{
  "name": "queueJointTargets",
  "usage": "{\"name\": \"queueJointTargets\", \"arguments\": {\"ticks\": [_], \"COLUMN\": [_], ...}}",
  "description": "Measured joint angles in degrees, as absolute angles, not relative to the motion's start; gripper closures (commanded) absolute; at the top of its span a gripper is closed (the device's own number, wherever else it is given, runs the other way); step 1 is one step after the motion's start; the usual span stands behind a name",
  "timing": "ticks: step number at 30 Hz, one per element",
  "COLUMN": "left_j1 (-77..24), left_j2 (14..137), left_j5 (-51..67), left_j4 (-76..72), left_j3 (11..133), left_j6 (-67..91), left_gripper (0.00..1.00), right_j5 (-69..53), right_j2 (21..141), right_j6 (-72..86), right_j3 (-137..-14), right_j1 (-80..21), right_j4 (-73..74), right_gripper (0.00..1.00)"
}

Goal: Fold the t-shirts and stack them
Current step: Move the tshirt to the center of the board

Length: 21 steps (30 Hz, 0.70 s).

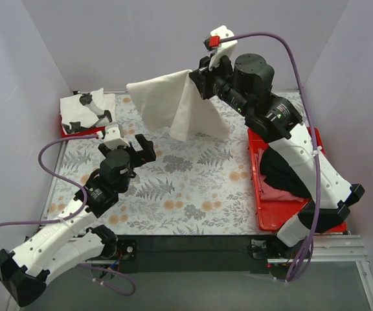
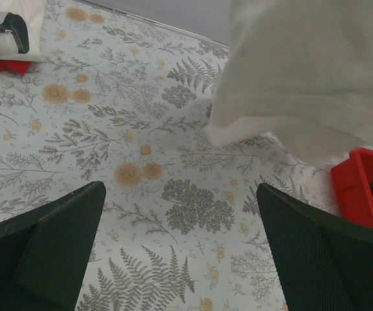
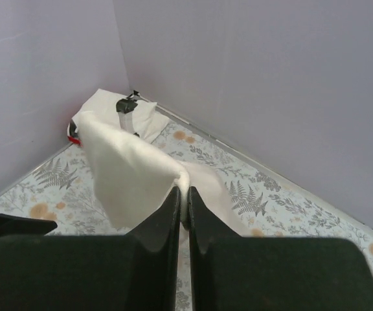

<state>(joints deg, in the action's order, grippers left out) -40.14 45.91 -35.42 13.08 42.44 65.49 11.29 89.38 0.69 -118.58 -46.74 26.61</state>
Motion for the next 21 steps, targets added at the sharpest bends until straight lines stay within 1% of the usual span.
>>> {"name": "queueJointTargets", "arguments": {"ticks": [3,5,9,11,12,13,14,15,16,17,19,20,21], "left_j1": [-40.14,-40.14,-40.14,-40.14,-40.14,-40.14,-40.14,-40.14,-40.14,-40.14,-40.14,-40.14,-40.14], "left_j2": [46.02,46.28,46.81,46.83,46.87,46.98,47.22,47.75,48.53,49.39,50.13,50.17,50.06], "left_j5": [-35.42,-35.57,-36.51,-37.10,-37.21,-37.47,-37.71,-38.17,-38.61,-38.96,-39.68,-40.12,-40.58], "left_j4": [12.34,11.90,11.18,10.00,8.95,7.46,6.39,5.50,5.08,4.78,4.49,4.49,4.49], "left_j3": [42.04,41.71,41.08,40.07,39.46,38.52,37.76,37.17,36.99,36.97,36.97,36.97,36.97], "left_j6": [65.34,65.21,64.79,64.23,63.83,63.26,62.87,62.59,62.46,62.41,62.43,62.50,62.70], "left_gripper": [0.04,0.04,0.04,0.04,0.04,0.04,0.04,0.04,0.04,0.04,0.04,0.04,0.04], "right_j5": [10.66,10.79,15.57,19.81,21.17,22.52,23.64,24.62,25.76,26.35,25.91,25.19,23.97], "right_j2": [89.27,87.59,80.12,76.73,75.90,75.33,75.37,75.70,76.38,77.28,78.85,79.37,79.72], "right_j6": [-0.32,-0.47,-0.30,0.67,1.32,2.09,3.09,4.23,4.95,5.58,6.63,7.33,7.75], "right_j3": [-118.58,-114.85,-98.39,-88.73,-85.25,-81.56,-78.54,-75.50,-73.06,-71.09,-68.25,-67.07,-66.00], "right_j1": [-47.81,-48.21,-48.49,-48.29,-48.03,-47.64,-47.09,-46.52,-46.02,-45.63,-44.97,-45.08,-45.41], "right_j4": [26.96,25.47,22.24,20.80,19.84,19.44,19.09,18.57,18.59,18.55,18.37,18.15,17.52], "right_gripper": [0.99,0.99,0.99,0.99,0.96,0.89,0.66,0.57,0.50,0.44,0.40,0.37,0.36]}}
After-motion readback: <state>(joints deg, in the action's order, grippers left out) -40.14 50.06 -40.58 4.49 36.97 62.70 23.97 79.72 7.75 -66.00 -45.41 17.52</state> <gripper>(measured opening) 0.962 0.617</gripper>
